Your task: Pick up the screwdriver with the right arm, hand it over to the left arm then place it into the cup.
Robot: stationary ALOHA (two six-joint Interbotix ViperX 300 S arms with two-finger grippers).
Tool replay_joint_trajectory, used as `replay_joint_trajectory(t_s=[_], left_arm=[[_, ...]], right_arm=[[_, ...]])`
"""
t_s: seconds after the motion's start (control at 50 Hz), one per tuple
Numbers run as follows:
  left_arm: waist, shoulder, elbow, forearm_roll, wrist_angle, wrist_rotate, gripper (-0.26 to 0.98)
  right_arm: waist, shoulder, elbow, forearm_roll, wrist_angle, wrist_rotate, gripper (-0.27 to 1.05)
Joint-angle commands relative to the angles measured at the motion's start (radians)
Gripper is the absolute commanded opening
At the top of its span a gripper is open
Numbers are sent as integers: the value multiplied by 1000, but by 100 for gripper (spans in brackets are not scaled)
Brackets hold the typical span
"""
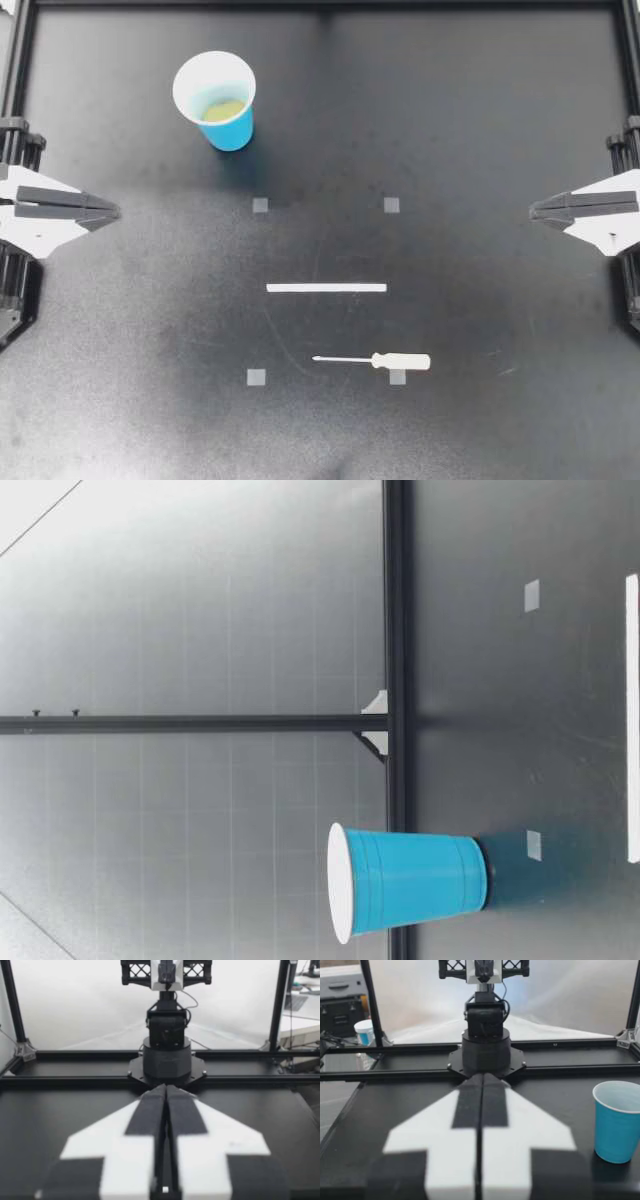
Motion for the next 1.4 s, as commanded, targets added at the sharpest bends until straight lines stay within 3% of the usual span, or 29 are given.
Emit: replay_joint_trajectory(t_s=[0.0,0.1,0.22,0.64,0.84,1.16,1.38], left_arm=[[-14,2,-17,-2,-21,3,18],[-12,3,-11,-2,-46,-2,10],[-12,6,-5,-2,-91,3,9],[-12,46,-11,-2,-137,8,9],[-14,61,-11,-2,-161,8,9],[-12,64,-3,-2,-161,8,9],[-12,63,-3,-2,-156,8,9]], right_arm=[[-6,5,-23,-2,-14,2,12],[-6,21,-32,-2,-14,3,3],[-6,91,-61,-2,9,12,2],[100,641,-365,0,462,118,4],[153,818,-488,3,629,152,17],[198,1022,-611,5,773,212,61],[201,1118,-658,3,798,222,61]])
